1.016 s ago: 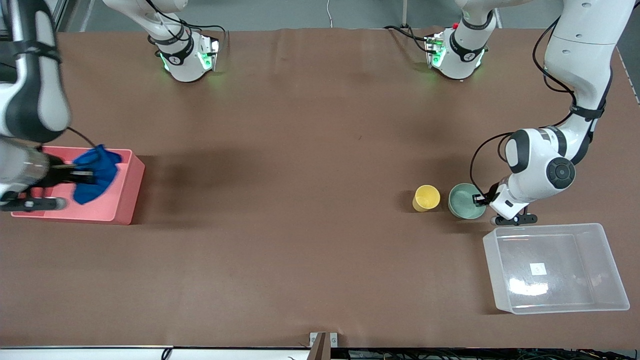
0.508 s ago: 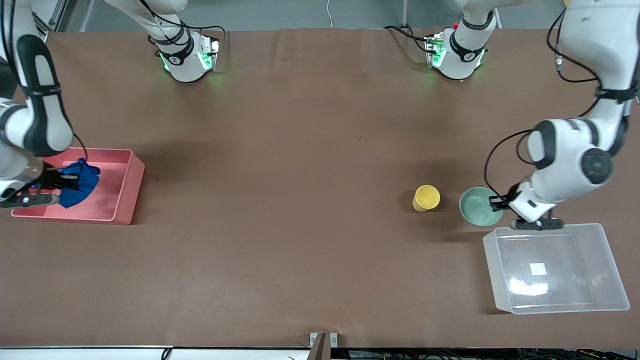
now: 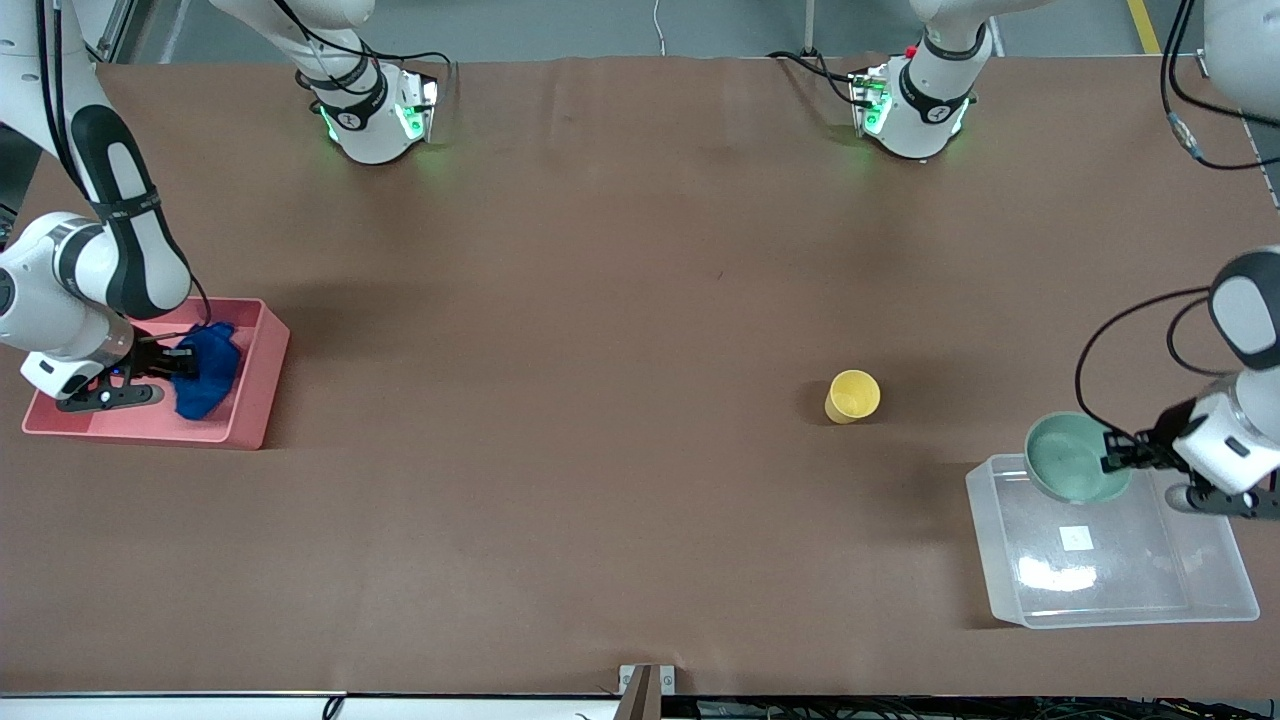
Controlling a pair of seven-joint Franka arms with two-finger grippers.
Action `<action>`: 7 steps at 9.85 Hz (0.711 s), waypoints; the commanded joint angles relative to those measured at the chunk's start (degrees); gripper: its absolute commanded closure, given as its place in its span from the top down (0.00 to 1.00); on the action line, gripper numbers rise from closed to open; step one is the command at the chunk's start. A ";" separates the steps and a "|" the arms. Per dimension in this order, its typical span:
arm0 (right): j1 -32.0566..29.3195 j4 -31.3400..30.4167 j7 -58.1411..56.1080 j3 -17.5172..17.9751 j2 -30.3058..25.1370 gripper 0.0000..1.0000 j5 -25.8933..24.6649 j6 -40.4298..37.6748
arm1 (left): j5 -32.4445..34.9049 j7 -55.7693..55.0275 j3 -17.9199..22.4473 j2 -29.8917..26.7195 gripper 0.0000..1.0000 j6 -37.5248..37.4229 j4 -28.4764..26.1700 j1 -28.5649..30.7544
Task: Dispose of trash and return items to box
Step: 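Drop the cloth into the pink bin while the left gripper carries the bowl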
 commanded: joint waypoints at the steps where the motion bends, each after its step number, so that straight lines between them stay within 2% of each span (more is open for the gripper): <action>1: 0.17 3.52 0.14 0.53 -4.56 1.00 4.34 -5.97 | 1.53 0.75 1.66 10.52 0.00 0.00 11.31 -0.21; 4: 3.32 19.75 19.52 1.93 -11.07 1.00 3.91 -33.18 | 1.53 0.49 4.12 17.12 0.00 10.26 12.75 -0.91; 7: 5.35 35.14 28.88 3.34 -14.86 1.00 3.56 -52.01 | 1.35 -0.22 4.49 21.44 0.04 15.82 12.23 -0.92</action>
